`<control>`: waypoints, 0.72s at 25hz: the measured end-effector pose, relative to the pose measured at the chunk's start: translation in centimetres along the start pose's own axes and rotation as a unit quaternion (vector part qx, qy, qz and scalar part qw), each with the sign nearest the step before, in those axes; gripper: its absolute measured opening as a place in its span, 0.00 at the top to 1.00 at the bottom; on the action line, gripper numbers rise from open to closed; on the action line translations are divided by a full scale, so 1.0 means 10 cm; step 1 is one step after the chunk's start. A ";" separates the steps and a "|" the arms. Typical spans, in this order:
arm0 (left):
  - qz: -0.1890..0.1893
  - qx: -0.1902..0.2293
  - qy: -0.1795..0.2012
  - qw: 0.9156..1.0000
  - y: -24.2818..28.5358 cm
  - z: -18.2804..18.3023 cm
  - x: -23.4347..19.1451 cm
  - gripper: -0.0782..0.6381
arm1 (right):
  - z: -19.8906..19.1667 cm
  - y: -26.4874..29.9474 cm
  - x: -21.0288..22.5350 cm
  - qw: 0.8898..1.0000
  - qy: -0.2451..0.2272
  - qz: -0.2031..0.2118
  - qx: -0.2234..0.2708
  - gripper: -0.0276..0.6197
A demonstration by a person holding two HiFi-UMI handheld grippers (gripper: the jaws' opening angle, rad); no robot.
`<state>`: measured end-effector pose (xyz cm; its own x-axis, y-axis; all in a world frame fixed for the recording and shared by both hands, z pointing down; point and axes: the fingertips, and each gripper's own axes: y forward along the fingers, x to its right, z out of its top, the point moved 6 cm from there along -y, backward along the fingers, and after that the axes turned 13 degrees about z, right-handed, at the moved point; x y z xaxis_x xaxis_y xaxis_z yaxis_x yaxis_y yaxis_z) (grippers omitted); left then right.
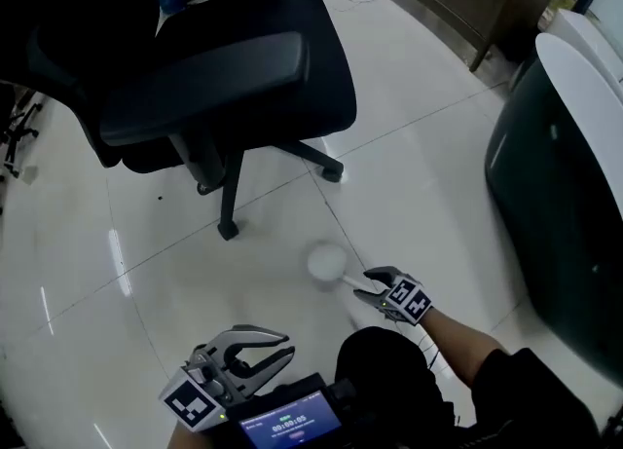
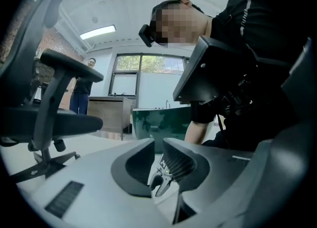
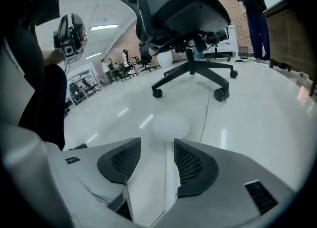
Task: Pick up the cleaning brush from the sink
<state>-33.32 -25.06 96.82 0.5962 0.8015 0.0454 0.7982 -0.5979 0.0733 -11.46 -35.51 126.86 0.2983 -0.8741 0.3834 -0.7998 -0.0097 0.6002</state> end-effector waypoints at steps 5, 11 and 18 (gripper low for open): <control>0.006 -0.032 -0.004 0.999 0.08 -0.44 -0.11 0.80 | -0.67 0.42 0.29 0.998 0.023 -0.044 -0.027 0.63; -0.008 -0.031 -0.008 0.999 0.05 -0.52 -0.11 0.80 | -0.96 0.59 0.43 0.995 0.051 -0.064 -0.052 0.63; -0.006 -0.048 -0.015 0.999 0.10 -0.60 -0.10 0.80 | -0.96 0.62 0.39 0.989 -0.046 -0.096 -0.101 0.84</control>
<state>-33.65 -26.37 102.80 0.5897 0.8075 0.0133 0.7948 -0.5832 0.1682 -10.25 -34.33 138.80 0.3778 -0.9064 0.1892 -0.6102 -0.0901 0.7871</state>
